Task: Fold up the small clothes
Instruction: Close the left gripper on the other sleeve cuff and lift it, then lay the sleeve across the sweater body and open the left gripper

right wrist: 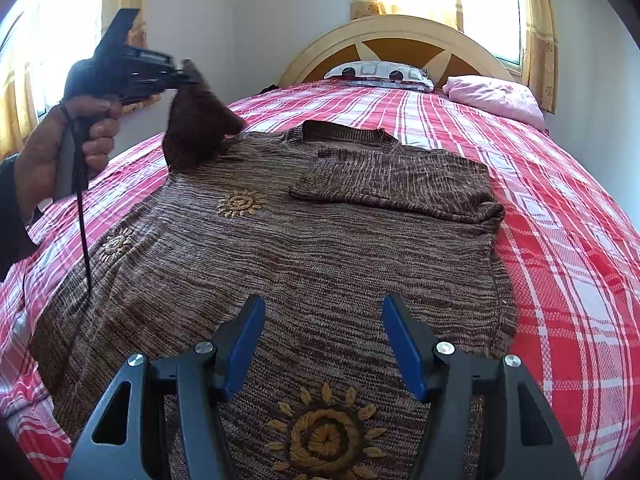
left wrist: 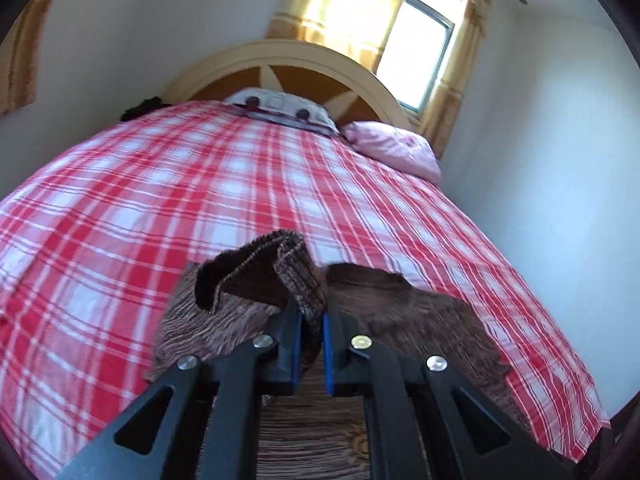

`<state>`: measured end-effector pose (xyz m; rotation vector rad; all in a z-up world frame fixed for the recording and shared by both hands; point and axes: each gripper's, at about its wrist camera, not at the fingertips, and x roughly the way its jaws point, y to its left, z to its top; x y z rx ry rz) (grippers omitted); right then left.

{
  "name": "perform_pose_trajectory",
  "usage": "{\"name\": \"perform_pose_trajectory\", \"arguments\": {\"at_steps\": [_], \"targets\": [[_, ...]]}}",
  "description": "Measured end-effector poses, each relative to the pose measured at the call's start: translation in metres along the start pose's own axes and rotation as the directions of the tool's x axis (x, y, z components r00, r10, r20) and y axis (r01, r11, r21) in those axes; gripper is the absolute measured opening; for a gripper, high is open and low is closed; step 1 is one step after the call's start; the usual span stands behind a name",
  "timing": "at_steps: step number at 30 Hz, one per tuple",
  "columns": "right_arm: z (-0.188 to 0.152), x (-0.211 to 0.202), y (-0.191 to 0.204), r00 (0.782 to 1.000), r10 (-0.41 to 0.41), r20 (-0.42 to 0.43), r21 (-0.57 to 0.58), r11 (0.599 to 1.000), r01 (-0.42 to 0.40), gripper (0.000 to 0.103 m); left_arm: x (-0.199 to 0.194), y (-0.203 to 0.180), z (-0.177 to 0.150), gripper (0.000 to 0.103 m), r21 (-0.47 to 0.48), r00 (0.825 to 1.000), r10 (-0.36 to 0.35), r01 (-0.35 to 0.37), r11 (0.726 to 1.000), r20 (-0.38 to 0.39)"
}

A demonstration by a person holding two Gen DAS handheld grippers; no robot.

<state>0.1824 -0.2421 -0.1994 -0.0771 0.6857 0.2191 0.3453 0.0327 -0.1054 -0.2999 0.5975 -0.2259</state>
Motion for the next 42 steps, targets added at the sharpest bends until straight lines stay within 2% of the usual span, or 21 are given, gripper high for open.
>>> {"name": "perform_pose_trajectory", "arguments": {"at_steps": [5,8,11,12,13,16,18,19,20,21,23,26,28,31,34,37,42], "targets": [[-0.001,0.002,-0.002,1.0,0.002,-0.009,0.01,1.0,-0.002,0.062,0.039,-0.034,-0.029,0.009,0.046,0.995,-0.039,0.043,0.998,-0.09],[-0.001,0.002,-0.004,1.0,0.02,-0.013,0.021,1.0,-0.02,0.062,0.049,-0.055,-0.048,0.014,0.102,0.988,-0.044,0.06,0.993,-0.148],[-0.002,0.003,-0.007,0.999,0.038,-0.016,0.038,0.999,-0.037,0.062,0.045,-0.069,-0.06,0.041,0.178,0.979,-0.057,0.092,0.98,-0.196],[-0.002,0.003,-0.008,0.999,0.042,-0.017,0.041,0.998,-0.042,0.062,0.04,-0.07,-0.062,0.059,0.194,0.981,-0.052,0.088,0.977,-0.186],[-0.002,0.003,-0.008,0.999,0.045,-0.018,0.042,0.998,-0.044,0.062,0.033,-0.069,-0.062,0.069,0.212,0.985,-0.042,0.078,0.974,-0.167],[-0.002,0.003,-0.007,0.999,0.047,-0.021,0.041,0.998,-0.046,0.062,0.01,-0.054,-0.054,0.084,0.249,0.995,-0.021,0.046,0.967,-0.102],[-0.003,0.003,-0.007,0.999,0.049,-0.022,0.042,0.998,-0.048,0.062,0.006,-0.037,-0.048,0.095,0.294,0.995,0.077,-0.057,0.954,-0.057],[-0.003,0.003,-0.008,0.999,0.049,-0.023,0.043,0.998,-0.048,0.062,0.006,-0.024,-0.045,0.096,0.309,0.985,0.168,-0.15,0.939,-0.033],[-0.002,0.002,-0.008,0.999,0.047,-0.023,0.046,0.998,-0.046,0.062,0.008,-0.009,-0.042,0.096,0.317,0.967,0.255,-0.237,0.918,-0.017],[-0.001,0.001,-0.009,0.999,0.031,-0.021,0.05,0.998,-0.03,0.062,0.012,0.012,-0.039,0.096,0.324,0.935,0.356,-0.335,0.885,-0.005],[0.004,-0.003,-0.006,0.999,0.017,-0.041,0.041,0.999,-0.015,0.062,0.023,0.048,-0.038,0.095,0.296,0.884,0.465,-0.433,0.851,-0.042],[0.028,-0.013,0.008,0.997,0.022,-0.076,-0.029,0.999,-0.024,0.062,0.039,0.088,-0.046,0.096,0.249,0.863,0.477,-0.431,0.867,-0.166],[0.056,-0.013,0.018,0.996,-0.008,-0.093,-0.08,0.997,0.001,0.062,0.04,0.098,-0.05,0.097,0.198,0.881,0.43,-0.394,0.898,-0.199],[0.1,0.004,0.024,0.994,0.028,-0.107,-0.044,0.998,-0.033,0.062,0.042,0.089,-0.054,0.098,0.239,0.872,0.453,-0.408,0.881,-0.183],[0.134,0.041,0.042,0.993,0.002,-0.115,-0.079,0.997,-0.011,0.062,0.039,0.086,-0.059,0.102,0.247,0.875,0.456,-0.411,0.878,-0.165],[0.15,0.09,0.067,0.988,-0.013,-0.155,-0.118,0.993,-0.005,0.062,0.035,0.096,-0.059,0.103,0.202,0.884,0.432,-0.396,0.896,-0.181],[0.152,0.158,0.095,0.972,-0.066,-0.224,-0.161,0.987,0.03,0.062,0.042,0.102,-0.056,0.103,0.166,0.894,0.399,-0.37,0.914,-0.204]]}}
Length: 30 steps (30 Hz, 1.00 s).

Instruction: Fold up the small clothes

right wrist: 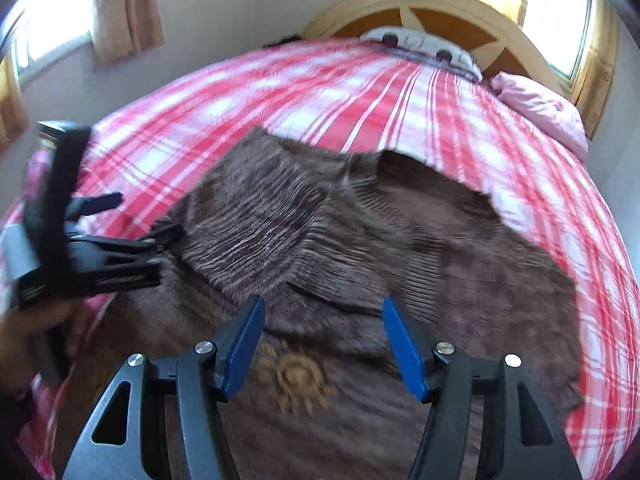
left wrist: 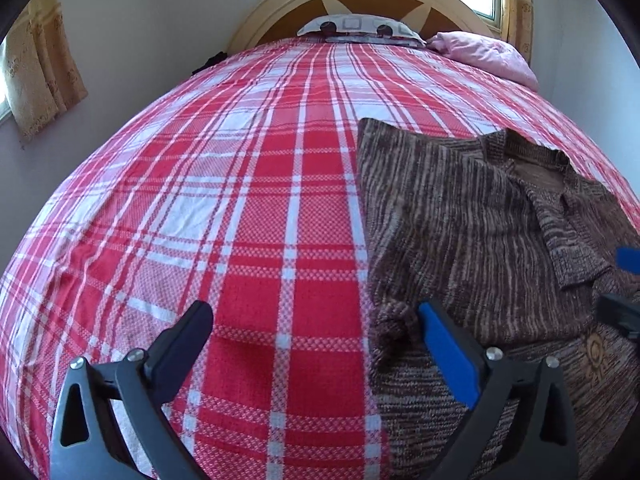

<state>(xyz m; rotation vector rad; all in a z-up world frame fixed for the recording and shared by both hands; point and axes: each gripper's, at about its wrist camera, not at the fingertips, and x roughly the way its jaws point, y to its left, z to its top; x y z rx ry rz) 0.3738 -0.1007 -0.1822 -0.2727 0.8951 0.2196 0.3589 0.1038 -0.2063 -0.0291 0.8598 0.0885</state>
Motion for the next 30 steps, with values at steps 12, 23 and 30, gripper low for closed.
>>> {"name": "perform_pose_trajectory", "arguments": {"at_steps": [12,23,30], "targets": [[0.024,0.013,-0.126,0.941,-0.339,-0.028,0.257,0.907,0.334,0.062,0.005,0.008,-0.002,0.103,-0.049,0.998,-0.065,0.065,0.997,-0.014],[-0.027,-0.005,-0.06,0.997,0.077,-0.019,0.239,0.968,-0.07,0.058,0.005,0.009,-0.002,0.103,-0.05,0.998,-0.069,0.068,0.996,-0.014],[-0.05,-0.008,-0.057,0.996,0.036,-0.085,0.207,0.978,-0.018,0.014,0.005,0.009,-0.002,0.103,-0.049,0.998,-0.068,0.067,0.997,-0.014]]}}
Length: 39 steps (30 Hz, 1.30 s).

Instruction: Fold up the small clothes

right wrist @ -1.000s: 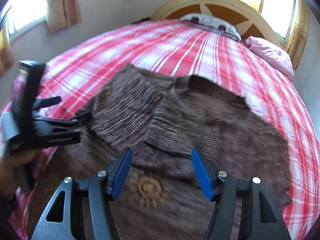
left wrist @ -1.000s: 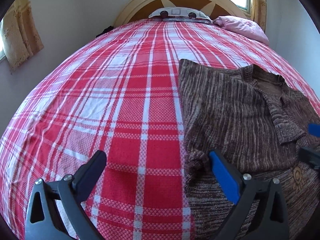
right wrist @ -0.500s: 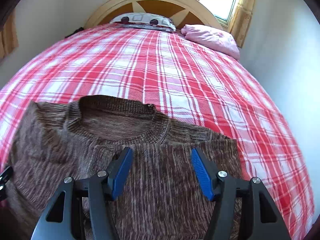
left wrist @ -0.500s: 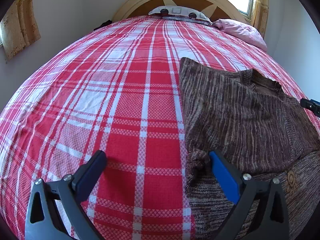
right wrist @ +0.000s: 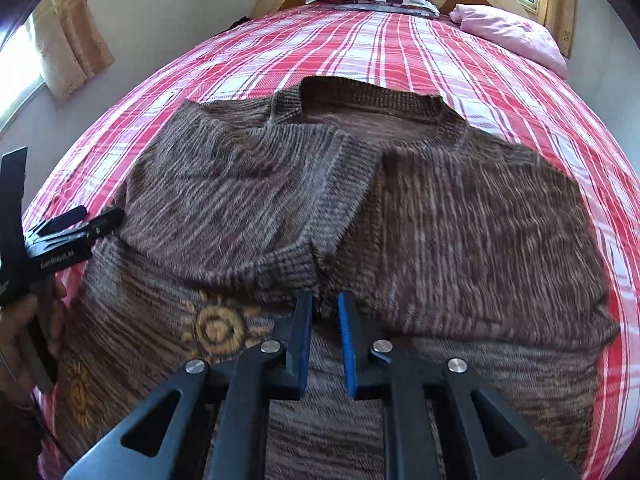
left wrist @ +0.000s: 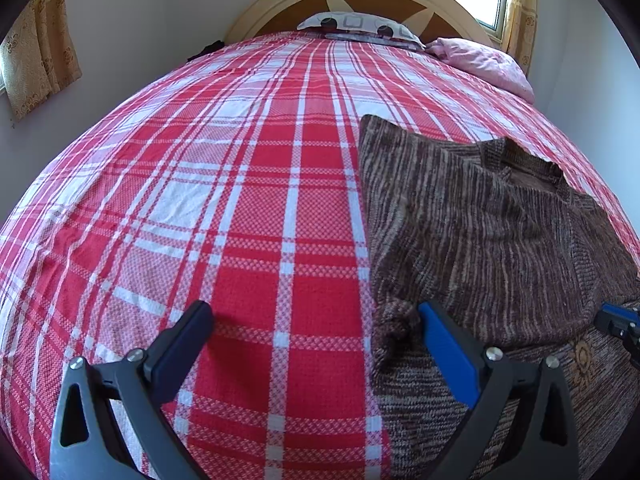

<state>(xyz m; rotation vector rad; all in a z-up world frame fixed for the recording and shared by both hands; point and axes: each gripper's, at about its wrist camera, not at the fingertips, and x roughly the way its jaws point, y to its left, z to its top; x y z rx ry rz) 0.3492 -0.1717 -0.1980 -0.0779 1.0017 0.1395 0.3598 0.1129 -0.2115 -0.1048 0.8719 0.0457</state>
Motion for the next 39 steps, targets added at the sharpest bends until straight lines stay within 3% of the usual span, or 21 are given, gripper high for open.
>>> {"name": "perform_pose_trajectory", "arguments": {"at_steps": [3,6,8,11,14,16,18,19,22,26,32,33,35,39], "targets": [[0.001,-0.016,0.008,0.998,-0.023,0.059,-0.033,0.999,0.025,0.014,0.0,0.0,0.0,0.103,0.002,1.0,0.002,-0.002,1.0,0.001],[0.025,-0.023,0.023,0.988,0.031,0.152,-0.1,0.995,-0.016,0.015,0.0,0.0,0.0,0.103,0.003,1.0,0.003,-0.003,1.0,0.0],[0.04,-0.01,0.029,0.991,0.025,0.134,-0.112,0.994,-0.01,0.027,0.0,0.001,0.0,0.103,0.001,1.0,0.0,0.0,1.0,-0.001],[0.049,0.022,0.025,0.998,0.056,0.027,-0.079,0.995,-0.054,0.027,-0.001,0.001,0.0,0.103,-0.002,1.0,-0.003,0.003,1.0,-0.002],[0.031,0.026,0.016,0.998,0.058,-0.03,-0.058,0.997,-0.059,0.027,-0.001,0.002,0.0,0.103,-0.008,1.0,-0.014,0.014,1.0,-0.003],[0.017,0.014,0.017,0.999,0.037,-0.018,-0.112,0.993,-0.039,0.027,-0.001,0.002,0.0,0.103,-0.006,1.0,-0.014,0.014,1.0,-0.003],[0.009,0.005,0.019,0.998,-0.056,-0.005,-0.163,0.985,0.055,0.027,0.0,0.002,0.0,0.103,-0.006,1.0,-0.015,0.015,1.0,-0.005],[0.008,0.001,0.019,0.998,-0.062,0.013,-0.167,0.984,0.064,0.027,0.0,0.002,0.0,0.103,-0.005,1.0,-0.015,0.015,1.0,-0.005],[0.011,-0.01,0.021,0.998,0.001,0.07,-0.168,0.986,0.011,0.027,0.0,0.002,0.0,0.103,-0.003,1.0,-0.015,0.015,1.0,-0.004],[0.01,0.016,0.032,1.0,-0.018,0.025,-0.199,0.98,0.023,0.028,0.0,0.001,0.0,0.103,0.002,1.0,-0.004,0.004,1.0,-0.004],[0.003,0.009,0.026,0.997,0.004,0.076,-0.107,0.994,0.004,0.029,-0.005,0.0,-0.004,0.103,0.002,1.0,0.003,-0.003,1.0,-0.004],[-0.001,0.005,0.026,0.997,0.007,0.08,-0.111,0.994,0.002,0.031,-0.007,0.0,-0.006,0.103,0.003,1.0,0.003,-0.003,1.0,-0.005],[-0.008,0.006,0.026,0.998,0.002,0.059,-0.124,0.992,0.005,0.046,-0.009,-0.002,-0.008,0.103,0.006,1.0,0.007,-0.007,1.0,-0.003],[-0.017,0.0,0.016,0.997,0.009,0.071,-0.095,0.996,-0.002,0.047,-0.011,-0.002,-0.01,0.103,0.002,1.0,0.002,-0.002,1.0,-0.011]]}}
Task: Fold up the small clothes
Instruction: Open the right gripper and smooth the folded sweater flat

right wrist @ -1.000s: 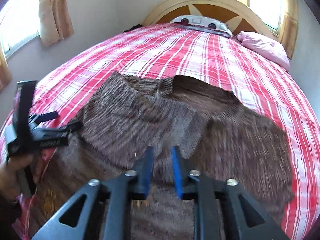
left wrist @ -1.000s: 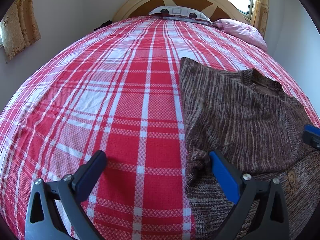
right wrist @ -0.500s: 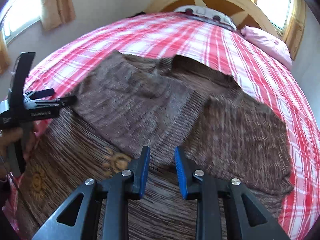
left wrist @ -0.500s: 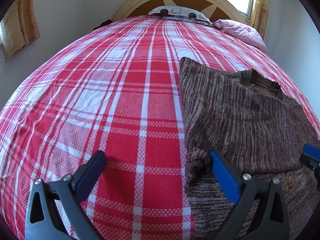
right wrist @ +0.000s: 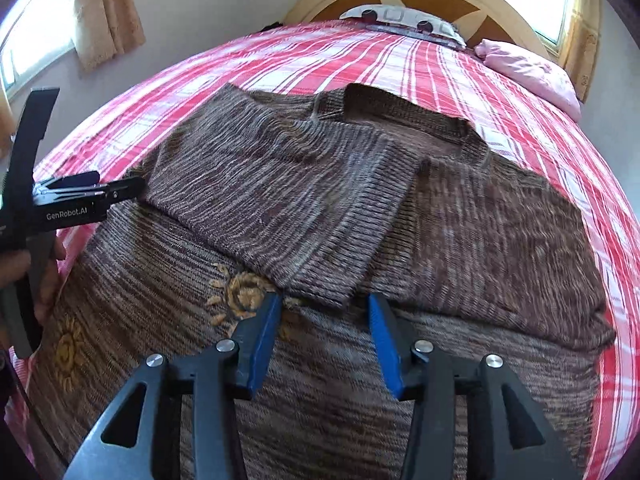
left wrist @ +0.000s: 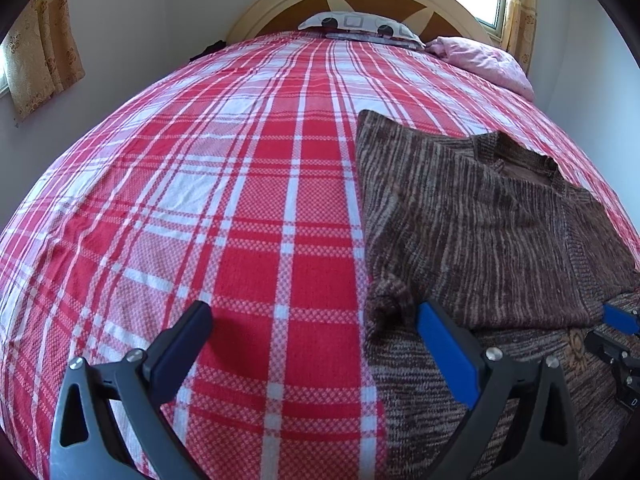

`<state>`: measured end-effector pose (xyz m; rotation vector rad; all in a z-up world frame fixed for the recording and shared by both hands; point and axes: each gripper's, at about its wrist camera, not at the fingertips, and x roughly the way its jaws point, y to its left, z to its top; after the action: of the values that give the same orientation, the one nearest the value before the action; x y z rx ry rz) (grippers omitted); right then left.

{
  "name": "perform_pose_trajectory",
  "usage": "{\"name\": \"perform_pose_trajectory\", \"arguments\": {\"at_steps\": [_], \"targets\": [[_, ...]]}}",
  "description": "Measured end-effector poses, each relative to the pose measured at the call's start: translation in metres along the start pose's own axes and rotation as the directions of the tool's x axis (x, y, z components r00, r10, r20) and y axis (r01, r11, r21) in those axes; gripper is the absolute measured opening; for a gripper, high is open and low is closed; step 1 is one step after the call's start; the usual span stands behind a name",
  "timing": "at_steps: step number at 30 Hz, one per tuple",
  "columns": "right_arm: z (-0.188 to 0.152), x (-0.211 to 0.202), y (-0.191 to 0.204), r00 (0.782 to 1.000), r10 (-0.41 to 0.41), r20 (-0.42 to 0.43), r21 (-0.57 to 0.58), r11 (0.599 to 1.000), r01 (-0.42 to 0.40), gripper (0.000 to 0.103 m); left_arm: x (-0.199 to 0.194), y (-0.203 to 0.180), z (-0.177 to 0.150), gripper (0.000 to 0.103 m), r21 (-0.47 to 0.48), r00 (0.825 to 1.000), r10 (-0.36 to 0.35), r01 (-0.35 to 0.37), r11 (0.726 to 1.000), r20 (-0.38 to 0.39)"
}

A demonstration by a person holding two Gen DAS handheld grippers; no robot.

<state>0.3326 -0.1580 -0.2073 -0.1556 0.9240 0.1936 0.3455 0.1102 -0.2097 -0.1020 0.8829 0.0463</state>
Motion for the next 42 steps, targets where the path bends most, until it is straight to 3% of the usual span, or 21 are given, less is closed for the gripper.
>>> {"name": "perform_pose_trajectory", "arguments": {"at_steps": [7,10,14,16,19,20,21,27,36,42], "targets": [[-0.009,0.004,-0.018,0.999,0.037,-0.007,0.073,0.997,-0.037,0.048,0.001,-0.009,-0.004,0.103,0.037,1.0,0.014,-0.013,0.999,-0.024],[-0.007,-0.007,-0.024,0.999,-0.01,0.042,0.069,0.998,0.007,0.048,0.002,-0.007,-0.004,0.103,0.031,1.0,0.006,-0.005,0.999,-0.026],[-0.004,-0.027,-0.055,0.994,-0.037,0.102,0.123,0.992,0.024,0.048,-0.023,0.0,-0.005,0.103,-0.005,0.996,0.007,-0.006,1.0,0.086],[-0.003,-0.026,-0.072,0.994,-0.07,0.085,0.139,0.989,0.058,0.048,-0.028,0.0,-0.006,0.103,-0.009,0.993,0.014,-0.013,1.0,0.114],[-0.007,-0.015,-0.104,0.989,-0.144,0.031,0.19,0.972,0.136,0.048,-0.014,-0.005,-0.004,0.103,0.021,0.998,0.023,-0.024,0.999,0.054],[-0.01,-0.007,-0.112,0.991,-0.134,-0.012,0.206,0.969,0.133,0.048,-0.01,-0.006,-0.003,0.103,0.028,0.999,0.028,-0.029,0.999,0.036],[-0.012,-0.006,-0.116,0.994,-0.114,0.002,0.205,0.972,0.111,0.048,-0.01,-0.007,-0.003,0.103,0.034,0.999,0.029,-0.03,0.999,0.032],[-0.02,-0.019,-0.093,0.989,-0.147,-0.004,0.112,0.983,0.147,0.048,-0.028,-0.015,-0.014,0.103,0.06,1.0,-0.008,0.007,0.998,0.016],[-0.035,-0.052,-0.098,0.991,-0.125,0.046,0.152,0.981,0.117,0.048,-0.069,-0.018,-0.03,0.103,0.039,0.996,-0.021,0.018,0.999,0.089],[-0.064,-0.083,-0.088,0.99,-0.108,0.089,0.153,0.984,0.094,0.05,-0.094,-0.018,-0.047,0.103,0.015,0.99,-0.09,0.089,0.996,0.106]]}}
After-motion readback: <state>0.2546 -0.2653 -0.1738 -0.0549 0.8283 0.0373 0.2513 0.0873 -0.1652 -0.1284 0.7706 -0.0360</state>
